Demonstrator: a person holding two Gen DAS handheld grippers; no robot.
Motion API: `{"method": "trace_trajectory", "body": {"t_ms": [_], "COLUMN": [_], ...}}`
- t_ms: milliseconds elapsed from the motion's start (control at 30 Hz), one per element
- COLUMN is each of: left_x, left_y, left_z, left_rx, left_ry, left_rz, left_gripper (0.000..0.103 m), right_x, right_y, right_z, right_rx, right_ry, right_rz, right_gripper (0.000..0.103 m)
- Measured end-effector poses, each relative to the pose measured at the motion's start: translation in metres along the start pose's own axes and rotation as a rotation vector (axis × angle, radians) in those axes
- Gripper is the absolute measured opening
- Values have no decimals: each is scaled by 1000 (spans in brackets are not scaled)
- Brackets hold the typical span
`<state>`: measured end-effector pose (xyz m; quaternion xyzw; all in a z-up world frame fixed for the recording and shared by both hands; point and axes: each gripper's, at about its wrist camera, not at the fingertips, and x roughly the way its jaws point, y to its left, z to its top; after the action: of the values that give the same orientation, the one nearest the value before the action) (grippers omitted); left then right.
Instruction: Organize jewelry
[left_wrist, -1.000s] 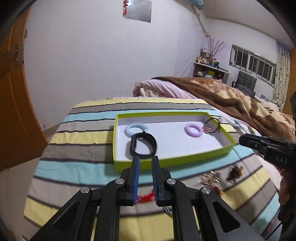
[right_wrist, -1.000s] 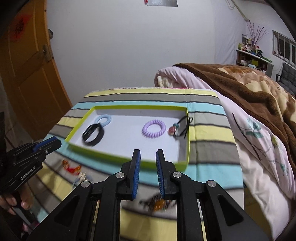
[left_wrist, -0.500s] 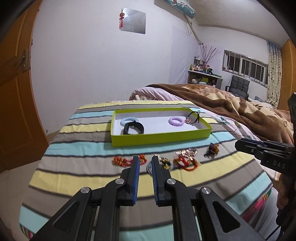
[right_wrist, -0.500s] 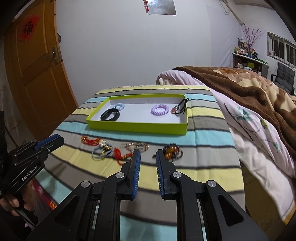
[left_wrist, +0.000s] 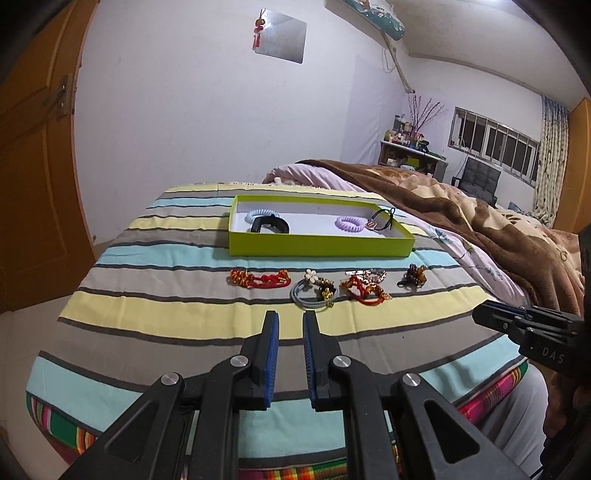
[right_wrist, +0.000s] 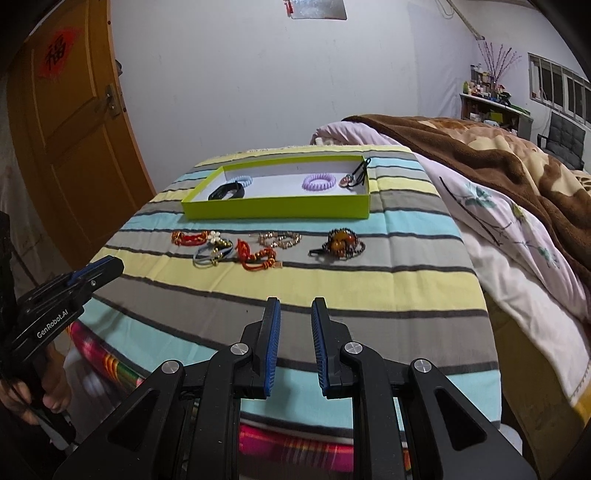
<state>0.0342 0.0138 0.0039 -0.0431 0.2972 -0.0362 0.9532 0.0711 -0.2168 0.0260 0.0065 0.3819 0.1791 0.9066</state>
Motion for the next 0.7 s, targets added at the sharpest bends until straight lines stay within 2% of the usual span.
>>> {"method": "trace_trajectory", "body": {"t_ms": [333, 467, 533, 700], "left_x": [8, 14, 18, 29], "left_y": [5, 3, 3, 1], "left_z": [1, 2, 3, 8], "left_rx": [-18, -9, -7, 4], "left_ry": [35, 47, 48, 61], "left_rz": [-7, -20, -26, -22], "left_gripper": [12, 22, 23, 23], "right_x": [1, 5, 6, 12], "right_y": [-1, -5, -7, -13], "right_z": [1, 3, 5, 11], "right_rx": [4, 17, 21, 24], "right_ry": [-4, -2, -6, -11], "right_rz": [5, 4, 2, -17], "right_gripper": [18, 18, 25, 27]}}
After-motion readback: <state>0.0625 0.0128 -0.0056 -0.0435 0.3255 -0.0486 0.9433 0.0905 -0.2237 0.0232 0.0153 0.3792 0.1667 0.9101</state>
